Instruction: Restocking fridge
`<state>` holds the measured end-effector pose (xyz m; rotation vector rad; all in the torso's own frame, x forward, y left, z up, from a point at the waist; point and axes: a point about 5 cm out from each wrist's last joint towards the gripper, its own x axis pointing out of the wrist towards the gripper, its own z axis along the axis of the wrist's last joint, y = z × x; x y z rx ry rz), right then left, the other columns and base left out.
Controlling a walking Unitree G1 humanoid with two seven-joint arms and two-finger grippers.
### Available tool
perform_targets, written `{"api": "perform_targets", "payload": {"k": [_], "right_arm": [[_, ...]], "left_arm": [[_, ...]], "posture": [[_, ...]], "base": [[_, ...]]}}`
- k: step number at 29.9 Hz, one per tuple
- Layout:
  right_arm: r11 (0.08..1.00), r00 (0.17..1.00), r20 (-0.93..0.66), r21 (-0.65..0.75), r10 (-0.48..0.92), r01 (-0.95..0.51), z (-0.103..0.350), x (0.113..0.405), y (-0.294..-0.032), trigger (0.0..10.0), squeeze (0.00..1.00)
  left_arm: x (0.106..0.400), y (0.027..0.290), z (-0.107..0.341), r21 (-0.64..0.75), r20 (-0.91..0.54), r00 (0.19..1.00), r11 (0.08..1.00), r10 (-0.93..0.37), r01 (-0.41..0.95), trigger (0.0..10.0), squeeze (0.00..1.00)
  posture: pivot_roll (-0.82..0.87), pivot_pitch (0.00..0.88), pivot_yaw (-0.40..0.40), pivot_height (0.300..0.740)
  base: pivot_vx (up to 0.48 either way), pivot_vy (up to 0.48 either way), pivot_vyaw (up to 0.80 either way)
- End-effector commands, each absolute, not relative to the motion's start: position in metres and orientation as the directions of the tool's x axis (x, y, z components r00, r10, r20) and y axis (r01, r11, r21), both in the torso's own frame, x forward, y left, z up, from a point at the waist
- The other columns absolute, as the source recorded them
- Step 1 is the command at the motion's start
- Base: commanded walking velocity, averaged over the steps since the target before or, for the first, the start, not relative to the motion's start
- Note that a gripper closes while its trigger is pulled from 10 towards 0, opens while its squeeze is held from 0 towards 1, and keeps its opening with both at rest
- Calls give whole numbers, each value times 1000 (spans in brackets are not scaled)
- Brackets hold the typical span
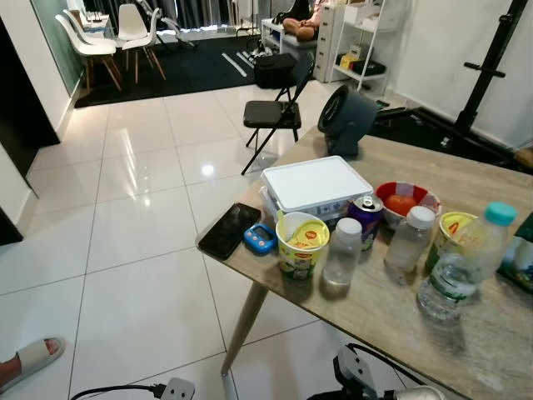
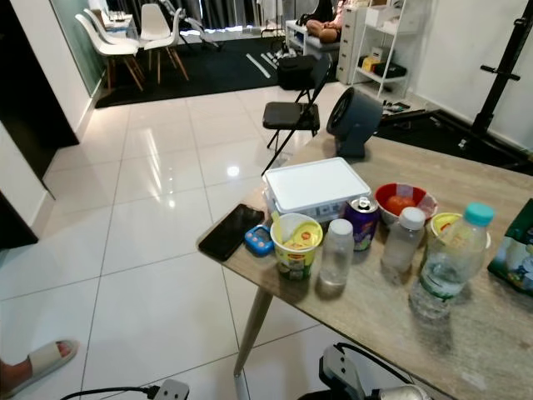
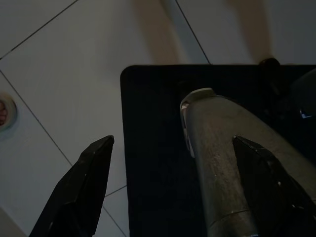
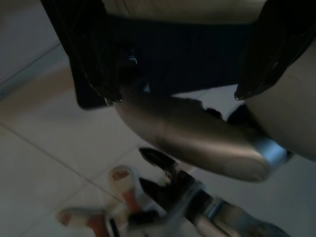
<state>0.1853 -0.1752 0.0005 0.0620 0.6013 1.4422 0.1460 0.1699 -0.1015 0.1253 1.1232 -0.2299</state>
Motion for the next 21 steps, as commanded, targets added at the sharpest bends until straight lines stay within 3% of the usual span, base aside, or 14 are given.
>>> {"api": "perform_targets", "payload": {"k": [1, 11, 18, 21], "right_arm": [[91, -23, -288, 375, 957, -923, 17, 186, -171, 10000, 0], [-5, -60, -162, 317, 985, -948, 59, 186, -163, 10000, 0], [48, 34, -66, 238, 997, -970, 89, 202, -158, 10000, 0], [167, 173, 31, 135, 984, -977, 118, 222, -156, 10000, 0]], "left_arm": [[145, 174, -102, -1, -907, 406, 966, -110, 260, 10000, 0], [143, 172, -102, -3, -909, 400, 963, -115, 269, 10000, 0], [144, 172, -102, -3, -908, 402, 962, -116, 271, 10000, 0], [144, 172, -102, -2, -908, 402, 962, -115, 272, 10000, 0]], "posture": [[-110, 0, 23, 740], [-125, 0, 10, 740], [-123, 0, 11, 740], [-125, 0, 15, 740]], "base": [[0, 0, 0], [0, 0, 0], [0, 0, 0], [0, 0, 0]]}}
